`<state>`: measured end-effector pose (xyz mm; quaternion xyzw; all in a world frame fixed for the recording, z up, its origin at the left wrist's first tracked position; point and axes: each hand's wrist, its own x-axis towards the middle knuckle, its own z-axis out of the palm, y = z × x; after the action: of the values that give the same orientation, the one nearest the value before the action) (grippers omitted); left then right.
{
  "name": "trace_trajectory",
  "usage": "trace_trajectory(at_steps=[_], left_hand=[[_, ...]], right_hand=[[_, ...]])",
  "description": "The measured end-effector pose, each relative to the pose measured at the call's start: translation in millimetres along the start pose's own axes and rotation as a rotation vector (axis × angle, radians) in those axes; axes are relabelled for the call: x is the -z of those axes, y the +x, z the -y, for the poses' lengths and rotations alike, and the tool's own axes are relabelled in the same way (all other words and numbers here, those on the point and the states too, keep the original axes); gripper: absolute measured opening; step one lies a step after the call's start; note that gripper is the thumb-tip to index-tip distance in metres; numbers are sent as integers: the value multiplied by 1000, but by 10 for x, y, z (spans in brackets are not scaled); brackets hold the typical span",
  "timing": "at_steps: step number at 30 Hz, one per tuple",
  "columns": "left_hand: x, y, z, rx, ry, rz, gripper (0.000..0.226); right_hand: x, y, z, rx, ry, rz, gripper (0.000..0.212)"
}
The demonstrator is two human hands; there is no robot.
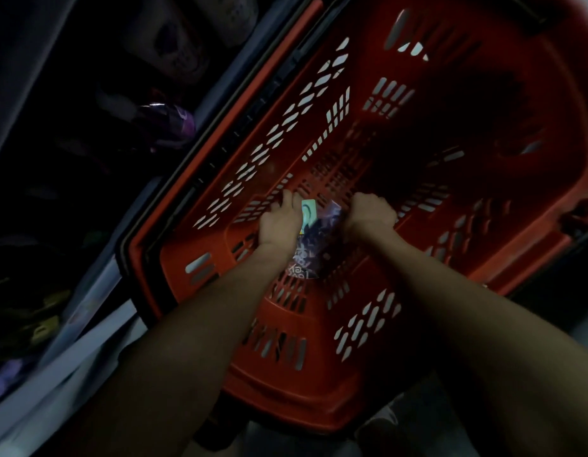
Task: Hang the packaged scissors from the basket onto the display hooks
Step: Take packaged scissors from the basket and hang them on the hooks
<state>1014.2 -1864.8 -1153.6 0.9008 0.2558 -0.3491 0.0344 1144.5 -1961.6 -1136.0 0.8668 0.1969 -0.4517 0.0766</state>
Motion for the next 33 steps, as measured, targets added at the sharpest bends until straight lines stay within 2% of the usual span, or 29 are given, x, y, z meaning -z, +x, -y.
trace_trajectory(at_steps=[2, 5, 10, 15, 17, 19, 21, 23, 25, 27, 30, 33], left_hand=[[52, -1, -12, -26, 14, 5, 59], [113, 23, -8, -43, 36, 13, 69], [247, 36, 12, -74, 69, -15, 42], [634, -339, 63, -211, 135, 39, 23], [808, -623, 95, -183, 65, 67, 21], [955, -914, 127, -67, -111, 90, 24], [1120, -1205, 152, 98, -351, 120, 39], [1296, -1500, 156, 241, -705, 100, 42], [1534, -1832, 140, 348, -1071, 65, 36], [1853, -2187, 123, 412, -1293, 4, 33], [2392, -2712, 124, 490, -1498, -92, 32], [2984, -3230, 102, 522, -1692, -56, 21]], right_hand=[[274, -57, -82, 2, 6, 22, 41], [636, -143, -157, 18, 30, 3, 37], [1006, -439, -323, 143, 46, -114, 43], [1071, -1010, -441, 108, 346, -201, 33], [1102, -1334, -480, 51, 509, -237, 35], [1128, -1672, -553, 38, 687, -293, 36], [1186, -2048, -634, 11, 872, -355, 31], [1284, -2459, -707, -17, 1073, -375, 23], [1405, -2915, -770, -20, 1351, -310, 11], [1543, -3414, -839, 0, 1551, -202, 4], [1693, -4064, -994, 16, 1643, -124, 21], [1897, -4668, -1186, -2, 1677, -96, 44]])
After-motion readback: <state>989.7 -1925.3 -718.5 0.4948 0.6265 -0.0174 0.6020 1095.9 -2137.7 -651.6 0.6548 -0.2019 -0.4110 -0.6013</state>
